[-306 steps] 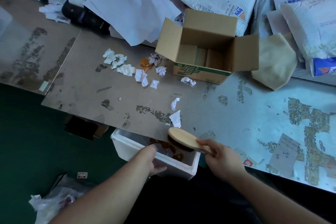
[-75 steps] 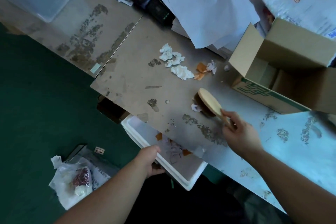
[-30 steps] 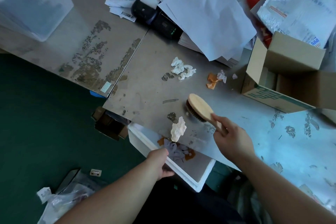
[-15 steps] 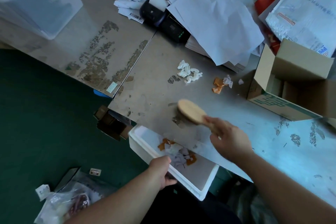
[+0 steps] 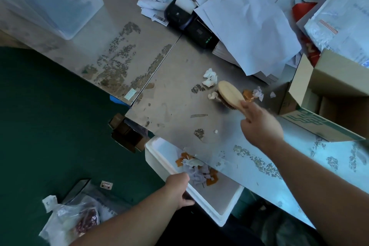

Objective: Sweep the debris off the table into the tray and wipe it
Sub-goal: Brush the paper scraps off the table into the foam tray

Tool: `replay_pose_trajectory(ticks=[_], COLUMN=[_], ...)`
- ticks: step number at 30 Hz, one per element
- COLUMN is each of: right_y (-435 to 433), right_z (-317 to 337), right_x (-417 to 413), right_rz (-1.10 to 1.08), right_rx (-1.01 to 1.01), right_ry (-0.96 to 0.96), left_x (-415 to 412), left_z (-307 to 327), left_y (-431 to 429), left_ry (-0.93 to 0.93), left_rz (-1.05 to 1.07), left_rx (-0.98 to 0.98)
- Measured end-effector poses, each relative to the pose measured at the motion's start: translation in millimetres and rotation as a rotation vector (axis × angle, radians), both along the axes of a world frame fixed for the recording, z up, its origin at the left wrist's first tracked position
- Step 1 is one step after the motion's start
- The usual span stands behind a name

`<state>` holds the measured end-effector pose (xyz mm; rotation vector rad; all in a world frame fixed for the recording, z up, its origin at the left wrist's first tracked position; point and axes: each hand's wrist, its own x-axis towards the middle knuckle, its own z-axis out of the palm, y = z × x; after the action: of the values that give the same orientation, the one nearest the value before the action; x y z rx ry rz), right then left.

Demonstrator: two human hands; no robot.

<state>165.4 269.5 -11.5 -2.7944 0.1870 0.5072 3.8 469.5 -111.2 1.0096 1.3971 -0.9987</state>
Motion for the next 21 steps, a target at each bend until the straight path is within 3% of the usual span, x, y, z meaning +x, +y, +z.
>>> replay_pose_trajectory(ticks=[4,11,21], right_y=[-3.3,-16.8,-34.0], right_z=[1.8,2.0,0.6], right_x=[-56.6,-140.2,-169.1], right_rz=[-0.003,0.071,0.161], right_rx=[0.055,0.033,0.042], right_ry=[0.006,0.073,0.074], left_x=[-1.8,2.1,2.7], left_z=[-4.9,-0.4,5.5], left_y=[-2.4,-5.4,-8.6], left_ry=[-0.080,-0.014,-0.045], left_rz=[-0.012,-0.014,-0.030], left_rx=[-0.012,0.028,0.011])
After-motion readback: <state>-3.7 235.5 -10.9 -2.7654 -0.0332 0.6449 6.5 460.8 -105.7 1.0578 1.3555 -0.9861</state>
